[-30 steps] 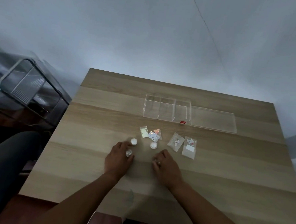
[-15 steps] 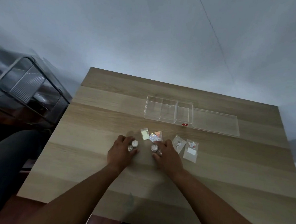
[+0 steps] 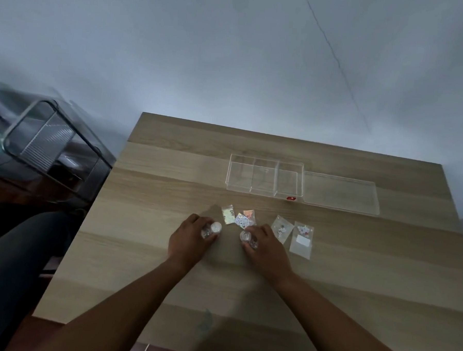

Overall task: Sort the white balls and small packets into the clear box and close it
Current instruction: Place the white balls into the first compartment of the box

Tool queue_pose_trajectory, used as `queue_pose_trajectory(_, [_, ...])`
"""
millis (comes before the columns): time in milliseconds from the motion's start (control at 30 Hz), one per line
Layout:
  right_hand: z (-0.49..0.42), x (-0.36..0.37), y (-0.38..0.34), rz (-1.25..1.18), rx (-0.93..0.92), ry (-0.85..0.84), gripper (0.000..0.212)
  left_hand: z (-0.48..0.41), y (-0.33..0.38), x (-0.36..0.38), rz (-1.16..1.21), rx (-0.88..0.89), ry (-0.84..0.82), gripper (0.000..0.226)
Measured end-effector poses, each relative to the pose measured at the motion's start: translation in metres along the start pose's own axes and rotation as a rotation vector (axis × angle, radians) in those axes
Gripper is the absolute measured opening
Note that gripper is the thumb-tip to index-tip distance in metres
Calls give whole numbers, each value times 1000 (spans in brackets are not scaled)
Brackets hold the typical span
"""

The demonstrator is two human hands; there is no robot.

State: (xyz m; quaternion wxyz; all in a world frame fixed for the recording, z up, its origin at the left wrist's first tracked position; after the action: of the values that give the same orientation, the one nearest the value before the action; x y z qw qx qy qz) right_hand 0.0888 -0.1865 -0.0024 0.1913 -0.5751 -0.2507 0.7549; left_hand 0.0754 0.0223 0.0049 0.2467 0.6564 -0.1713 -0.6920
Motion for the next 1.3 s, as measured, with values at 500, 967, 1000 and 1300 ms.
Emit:
queue_pose_trajectory(500, [16,-8,16,-217,127,41,33,-146,84,-38,-255,329,-87,34])
queue_pose_trajectory(967, [17,-43,29,-229,233,230,33,-196,88,-2,-759,616,-127,33])
queue_pose_trajectory(1000, [17,-45,29,-237,232,237,33,-196,87,-2,-764,617,-130,32])
queue_pose_trajectory(1300, [13,-54,23,-228,202,259,36,-189,82,-6,-648,597,-81,35])
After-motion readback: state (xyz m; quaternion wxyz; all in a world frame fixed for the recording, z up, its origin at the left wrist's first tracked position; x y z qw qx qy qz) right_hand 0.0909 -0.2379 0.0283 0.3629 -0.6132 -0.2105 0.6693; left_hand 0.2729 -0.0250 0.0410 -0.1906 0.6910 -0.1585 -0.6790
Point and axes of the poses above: each hand's wrist, its own z-axis away from the middle knuckle, its own x-axis out of the palm, y = z × x, the point moved 2 cm from there along -z, towards the middle knuckle, and after that the axes turned 6 degrees about x, right-handed, at the moved point
